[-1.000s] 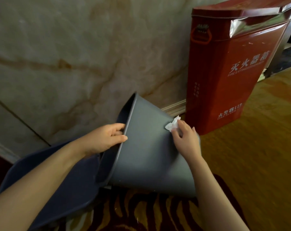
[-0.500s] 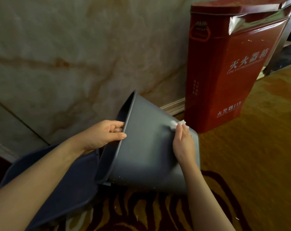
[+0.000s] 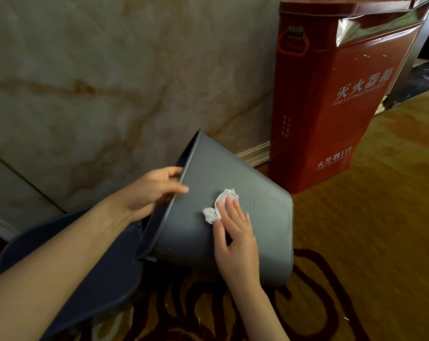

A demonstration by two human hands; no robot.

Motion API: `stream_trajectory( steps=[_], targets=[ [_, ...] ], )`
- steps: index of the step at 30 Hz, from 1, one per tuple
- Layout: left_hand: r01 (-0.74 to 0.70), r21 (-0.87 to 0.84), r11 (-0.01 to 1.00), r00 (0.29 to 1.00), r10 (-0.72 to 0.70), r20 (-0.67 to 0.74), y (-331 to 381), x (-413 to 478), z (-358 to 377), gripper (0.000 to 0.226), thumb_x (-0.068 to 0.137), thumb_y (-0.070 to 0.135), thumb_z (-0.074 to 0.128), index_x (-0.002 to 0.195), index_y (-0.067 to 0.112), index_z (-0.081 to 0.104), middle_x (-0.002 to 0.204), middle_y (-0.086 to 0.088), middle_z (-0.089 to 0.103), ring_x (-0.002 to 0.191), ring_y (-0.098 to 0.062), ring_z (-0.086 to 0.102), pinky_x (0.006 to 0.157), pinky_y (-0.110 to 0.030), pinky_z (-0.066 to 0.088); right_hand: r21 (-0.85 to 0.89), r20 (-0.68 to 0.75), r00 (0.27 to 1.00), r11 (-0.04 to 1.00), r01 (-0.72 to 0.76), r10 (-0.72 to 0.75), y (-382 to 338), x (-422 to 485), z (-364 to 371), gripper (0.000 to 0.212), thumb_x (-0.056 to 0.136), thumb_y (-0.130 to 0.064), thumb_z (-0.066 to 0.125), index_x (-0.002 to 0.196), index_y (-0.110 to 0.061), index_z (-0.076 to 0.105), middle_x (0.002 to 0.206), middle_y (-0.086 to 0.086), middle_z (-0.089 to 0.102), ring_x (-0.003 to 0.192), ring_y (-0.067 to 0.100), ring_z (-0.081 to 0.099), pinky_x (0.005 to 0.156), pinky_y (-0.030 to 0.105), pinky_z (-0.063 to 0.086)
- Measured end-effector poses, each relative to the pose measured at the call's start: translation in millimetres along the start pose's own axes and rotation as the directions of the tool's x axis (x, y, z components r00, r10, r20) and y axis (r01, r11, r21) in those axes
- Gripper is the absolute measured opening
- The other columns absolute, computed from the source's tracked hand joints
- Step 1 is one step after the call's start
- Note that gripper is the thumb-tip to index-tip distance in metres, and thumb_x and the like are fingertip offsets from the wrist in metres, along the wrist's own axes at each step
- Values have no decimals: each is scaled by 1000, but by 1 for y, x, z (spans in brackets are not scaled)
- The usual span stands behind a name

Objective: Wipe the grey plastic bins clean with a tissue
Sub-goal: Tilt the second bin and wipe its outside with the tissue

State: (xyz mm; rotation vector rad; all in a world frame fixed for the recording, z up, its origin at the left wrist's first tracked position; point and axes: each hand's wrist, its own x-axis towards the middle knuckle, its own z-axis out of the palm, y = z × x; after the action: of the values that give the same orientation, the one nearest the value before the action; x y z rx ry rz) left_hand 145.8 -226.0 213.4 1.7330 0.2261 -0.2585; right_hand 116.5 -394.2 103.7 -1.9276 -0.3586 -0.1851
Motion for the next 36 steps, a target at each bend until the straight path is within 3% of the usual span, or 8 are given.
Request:
stream_trajectory(
  steps=[2, 4, 6, 10, 12, 22, 29, 36],
  targets=[
    [58, 21, 998, 995, -57, -76, 10, 12, 3, 22, 89, 35, 47, 98, 19, 59, 60, 3, 67, 43, -6, 59, 39, -15, 46, 9, -17, 1000, 1000, -13, 13, -2, -7, 1, 39, 96, -37, 37, 134, -31, 43, 146, -15, 32, 138, -7, 13, 117, 26, 9],
    [79, 135, 988, 991, -63, -122, 19, 29, 5, 43, 88, 54, 37, 103, 20, 60, 79, -3, 67, 60, -9, 65, 56, -21, 53, 14, -54, 999, 1000, -9, 9, -4, -14, 4, 44, 93, -46, 30, 132, -31, 45, 144, -15, 36, 137, -7, 17, 117, 27, 13],
    [51, 202, 978, 986, -17, -164, 28, 44, 10, 49, 91, 50, 36, 121, 16, 55, 108, -4, 65, 96, -15, 64, 89, -32, 51, -7, -109, 994, 1000, -3, 2, -5, -19, 8, 42, 93, -43, 32, 131, -29, 43, 142, -13, 39, 137, -4, 21, 116, 30, 18],
    [57, 86, 995, 981, -40, -188, 45, 54, 24, 17, 95, 21, 43, 96, 10, 56, 76, -4, 64, 54, -9, 66, 53, -21, 54, -106, -169, 985, 994, 20, -38, -7, -26, 19, 38, 95, -31, 46, 132, -23, 44, 143, -7, 40, 138, 5, 24, 116, 29, 17],
    [53, 81, 995, 980, -36, -197, 49, 55, 30, 13, 95, 13, 43, 105, 15, 50, 80, -5, 60, 60, -14, 62, 48, -21, 53, -163, -167, 984, 986, 27, -55, -9, -28, 24, 42, 94, -30, 47, 135, -22, 42, 145, -6, 36, 139, 9, 23, 116, 27, 9],
    [-193, 231, 954, 953, 238, -188, 46, 25, 23, 33, 94, 17, 44, 125, 29, 45, 115, -5, 62, 100, -19, 63, 87, -36, 52, -234, -327, 944, 972, -31, -49, 5, 14, 22, 48, 95, -17, 48, 140, -13, 33, 149, 5, 29, 140, 18, 22, 115, 40, 21],
    [-189, 240, 952, 966, 223, -128, 24, 6, 0, 41, 92, 20, 47, 129, 35, 41, 112, 6, 65, 97, -6, 66, 78, -19, 53, -203, -309, 949, 979, -8, -56, 0, 63, 6, 46, 98, -7, 38, 142, -9, 26, 152, 8, 26, 142, 18, 16, 118, 37, 15],
    [-221, 223, 949, 960, 253, -123, 25, 5, 3, 33, 92, 18, 47, 114, 43, 48, 100, 16, 70, 91, 4, 66, 69, -10, 50, -137, -124, 941, 945, 298, -315, -64, 93, 23, 50, 94, -4, 40, 143, -10, 28, 152, 9, 28, 143, 21, 16, 118, 35, 7]
  ],
)
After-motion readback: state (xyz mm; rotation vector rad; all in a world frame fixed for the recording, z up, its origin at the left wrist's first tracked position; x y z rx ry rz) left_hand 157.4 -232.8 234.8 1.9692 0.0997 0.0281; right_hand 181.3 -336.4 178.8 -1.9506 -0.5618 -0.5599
